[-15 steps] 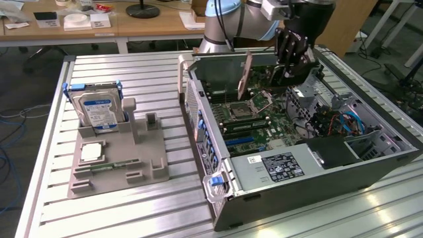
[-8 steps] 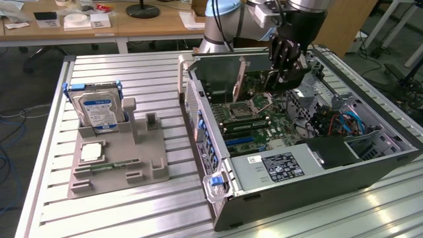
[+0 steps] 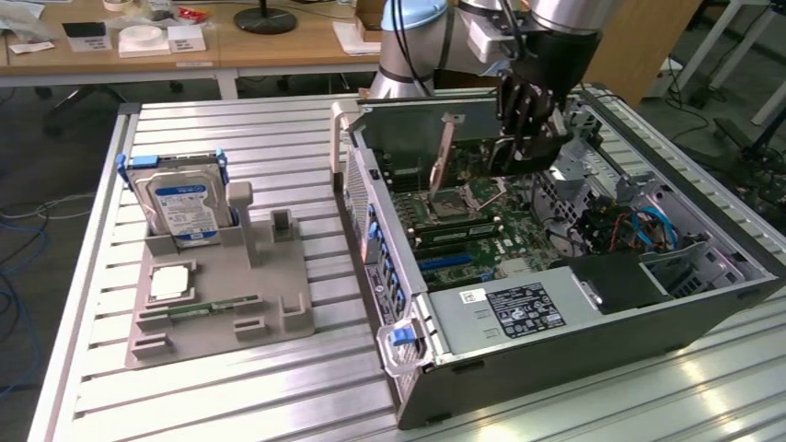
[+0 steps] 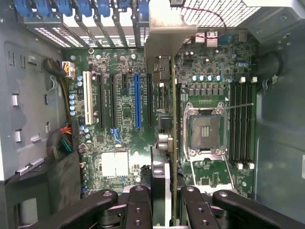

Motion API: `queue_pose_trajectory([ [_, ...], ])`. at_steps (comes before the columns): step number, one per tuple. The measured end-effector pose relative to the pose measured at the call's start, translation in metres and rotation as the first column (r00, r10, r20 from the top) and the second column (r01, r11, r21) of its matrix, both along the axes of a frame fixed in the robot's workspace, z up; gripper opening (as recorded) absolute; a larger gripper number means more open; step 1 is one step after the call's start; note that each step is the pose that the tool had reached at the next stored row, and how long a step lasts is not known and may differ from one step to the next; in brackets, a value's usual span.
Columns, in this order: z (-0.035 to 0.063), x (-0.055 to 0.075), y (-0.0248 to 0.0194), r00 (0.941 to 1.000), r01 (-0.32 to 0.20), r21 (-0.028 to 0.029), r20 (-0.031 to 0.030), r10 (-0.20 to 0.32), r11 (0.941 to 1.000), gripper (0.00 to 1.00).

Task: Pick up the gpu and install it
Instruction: 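Insert the gpu into the slot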

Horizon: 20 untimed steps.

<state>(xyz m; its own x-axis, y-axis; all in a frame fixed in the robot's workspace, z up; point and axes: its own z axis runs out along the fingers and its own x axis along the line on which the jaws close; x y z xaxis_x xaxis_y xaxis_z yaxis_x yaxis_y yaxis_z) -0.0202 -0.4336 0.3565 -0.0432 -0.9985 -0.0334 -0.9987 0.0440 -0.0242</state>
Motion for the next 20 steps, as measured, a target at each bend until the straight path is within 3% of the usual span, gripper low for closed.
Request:
queue_pose_trajectory([
  [6,-0.0057,-0.005,-0.0005,1.0000,-0.001,-0.0001,-0.0055,0.001,1.0000,0.28],
  [20,-0.0214,-0.010,-0.0030,1.0000,0.000,-0.0006,-0.0076,0.000,1.0000,0.28],
])
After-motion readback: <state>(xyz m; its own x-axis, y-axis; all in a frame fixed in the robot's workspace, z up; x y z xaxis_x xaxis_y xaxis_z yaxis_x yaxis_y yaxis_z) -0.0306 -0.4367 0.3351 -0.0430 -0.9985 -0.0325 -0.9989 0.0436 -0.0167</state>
